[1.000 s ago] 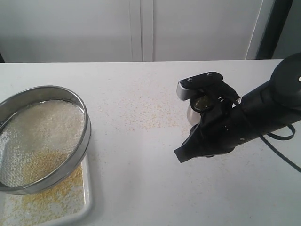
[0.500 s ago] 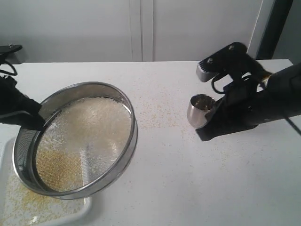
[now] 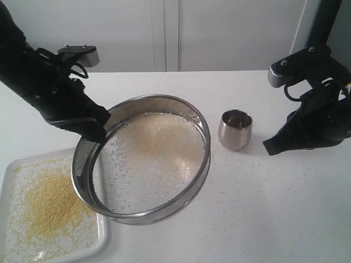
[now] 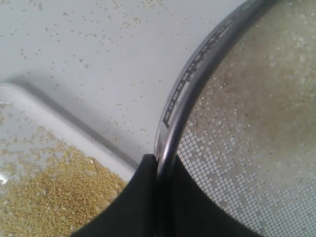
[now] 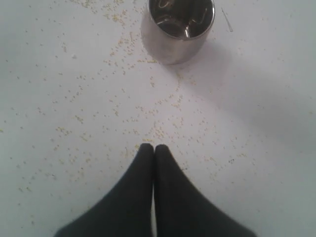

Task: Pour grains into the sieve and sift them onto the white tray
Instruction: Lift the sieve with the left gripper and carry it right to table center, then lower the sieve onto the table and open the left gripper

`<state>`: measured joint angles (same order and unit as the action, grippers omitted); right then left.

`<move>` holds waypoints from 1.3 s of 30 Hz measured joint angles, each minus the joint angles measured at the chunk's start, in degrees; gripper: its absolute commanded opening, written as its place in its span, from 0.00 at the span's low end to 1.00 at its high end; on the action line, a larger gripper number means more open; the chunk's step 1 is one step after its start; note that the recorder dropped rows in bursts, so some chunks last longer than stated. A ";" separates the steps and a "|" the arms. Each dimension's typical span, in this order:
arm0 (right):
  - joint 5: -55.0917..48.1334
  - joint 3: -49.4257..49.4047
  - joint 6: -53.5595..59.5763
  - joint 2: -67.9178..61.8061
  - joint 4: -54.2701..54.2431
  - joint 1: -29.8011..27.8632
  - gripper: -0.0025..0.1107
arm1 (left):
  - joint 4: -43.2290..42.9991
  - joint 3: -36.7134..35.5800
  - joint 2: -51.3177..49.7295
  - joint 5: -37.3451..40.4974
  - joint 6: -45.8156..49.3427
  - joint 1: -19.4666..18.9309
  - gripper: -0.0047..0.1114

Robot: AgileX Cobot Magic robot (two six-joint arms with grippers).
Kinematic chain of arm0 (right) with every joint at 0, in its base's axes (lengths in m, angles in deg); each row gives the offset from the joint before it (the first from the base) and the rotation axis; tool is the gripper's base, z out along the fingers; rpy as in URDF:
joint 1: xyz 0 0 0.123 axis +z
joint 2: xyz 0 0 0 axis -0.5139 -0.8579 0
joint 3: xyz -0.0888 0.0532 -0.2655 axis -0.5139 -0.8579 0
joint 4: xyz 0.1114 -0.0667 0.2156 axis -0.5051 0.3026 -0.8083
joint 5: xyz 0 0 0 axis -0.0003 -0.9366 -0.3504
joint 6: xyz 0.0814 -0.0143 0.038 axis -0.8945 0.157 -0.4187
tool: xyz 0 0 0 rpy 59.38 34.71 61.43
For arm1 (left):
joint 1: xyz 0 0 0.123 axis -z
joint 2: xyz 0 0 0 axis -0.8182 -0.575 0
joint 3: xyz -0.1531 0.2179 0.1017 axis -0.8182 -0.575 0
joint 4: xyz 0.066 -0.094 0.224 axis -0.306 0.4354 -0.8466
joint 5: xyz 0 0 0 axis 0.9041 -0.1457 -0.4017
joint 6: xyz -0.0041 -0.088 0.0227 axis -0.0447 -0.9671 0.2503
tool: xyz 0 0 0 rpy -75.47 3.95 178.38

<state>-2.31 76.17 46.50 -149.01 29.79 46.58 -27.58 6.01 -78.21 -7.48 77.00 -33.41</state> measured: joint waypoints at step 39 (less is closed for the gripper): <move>4.15 0.00 -0.32 0.00 -2.13 0.00 0.02 | -10.75 20.68 -27.99 2.62 -15.59 7.76 0.04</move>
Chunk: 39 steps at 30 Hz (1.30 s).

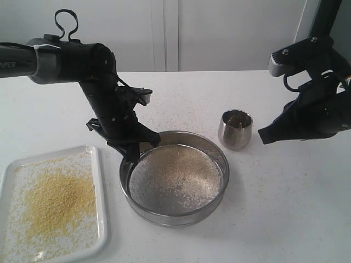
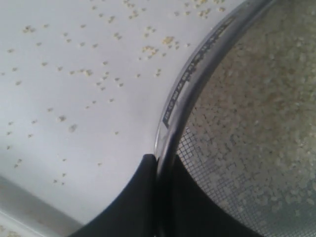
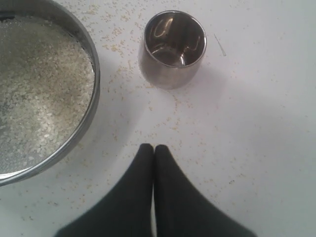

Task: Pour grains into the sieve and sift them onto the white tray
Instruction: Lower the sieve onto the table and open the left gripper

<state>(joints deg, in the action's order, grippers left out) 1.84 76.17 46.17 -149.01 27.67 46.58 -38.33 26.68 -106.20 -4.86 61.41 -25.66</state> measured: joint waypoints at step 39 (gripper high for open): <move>1.44 0.00 -0.10 0.00 -2.00 0.00 0.02 | -3.31 1.82 -0.03 -1.51 -4.13 0.00 0.64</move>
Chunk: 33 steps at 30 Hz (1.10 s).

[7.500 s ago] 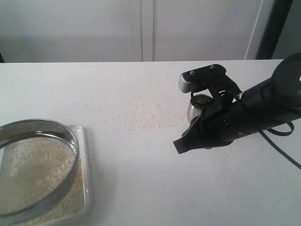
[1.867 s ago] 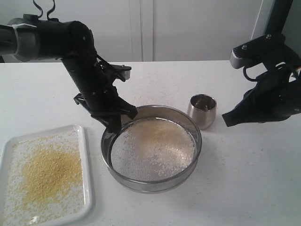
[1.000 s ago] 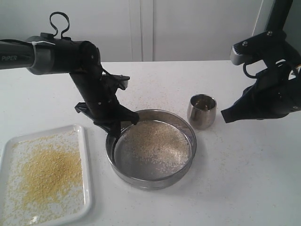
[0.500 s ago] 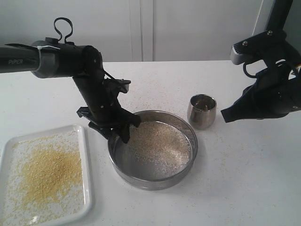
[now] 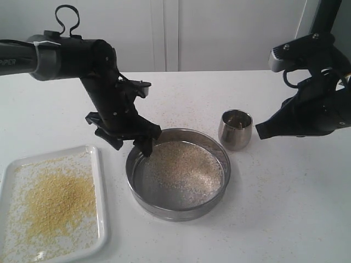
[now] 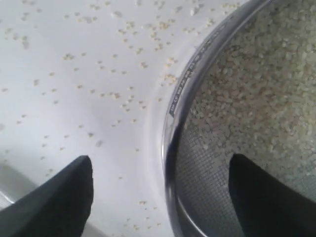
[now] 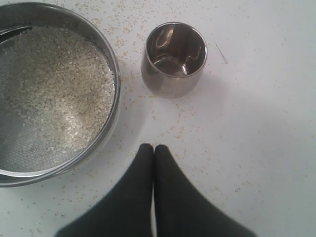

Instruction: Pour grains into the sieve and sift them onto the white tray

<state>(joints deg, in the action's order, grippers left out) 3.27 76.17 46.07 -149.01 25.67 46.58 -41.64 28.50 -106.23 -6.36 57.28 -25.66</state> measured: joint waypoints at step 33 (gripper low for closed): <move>-13.91 4.84 -5.15 -3.47 5.81 -3.06 0.02 | -20.13 0.13 18.60 19.32 1.81 -6.31 0.04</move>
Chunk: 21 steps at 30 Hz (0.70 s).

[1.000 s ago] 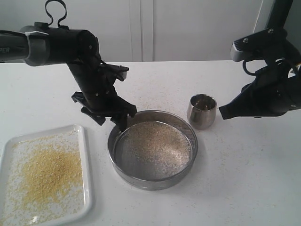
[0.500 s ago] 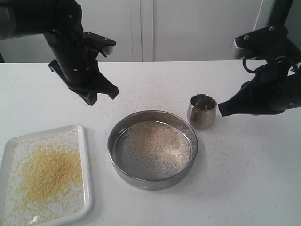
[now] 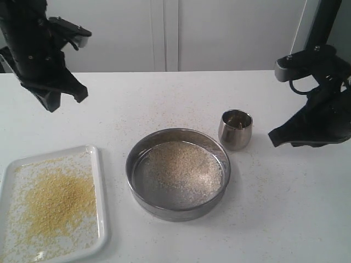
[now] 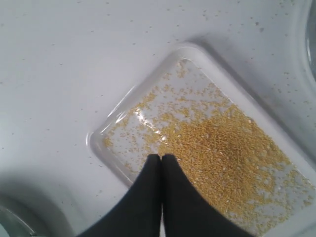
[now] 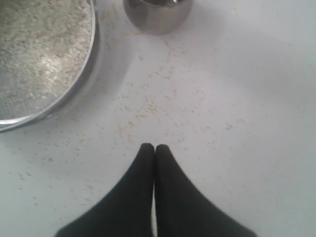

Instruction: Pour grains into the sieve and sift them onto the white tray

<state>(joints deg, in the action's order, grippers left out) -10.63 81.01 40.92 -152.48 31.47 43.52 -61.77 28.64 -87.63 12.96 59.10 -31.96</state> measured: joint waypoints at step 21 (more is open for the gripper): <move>18.26 -5.82 -18.40 20.94 15.65 -4.27 0.02 | 4.78 -22.16 26.70 -8.64 -0.58 -8.42 0.04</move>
<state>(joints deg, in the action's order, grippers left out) 7.63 75.19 22.51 -131.54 47.13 39.25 -56.99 6.48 -60.93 4.32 58.52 -40.38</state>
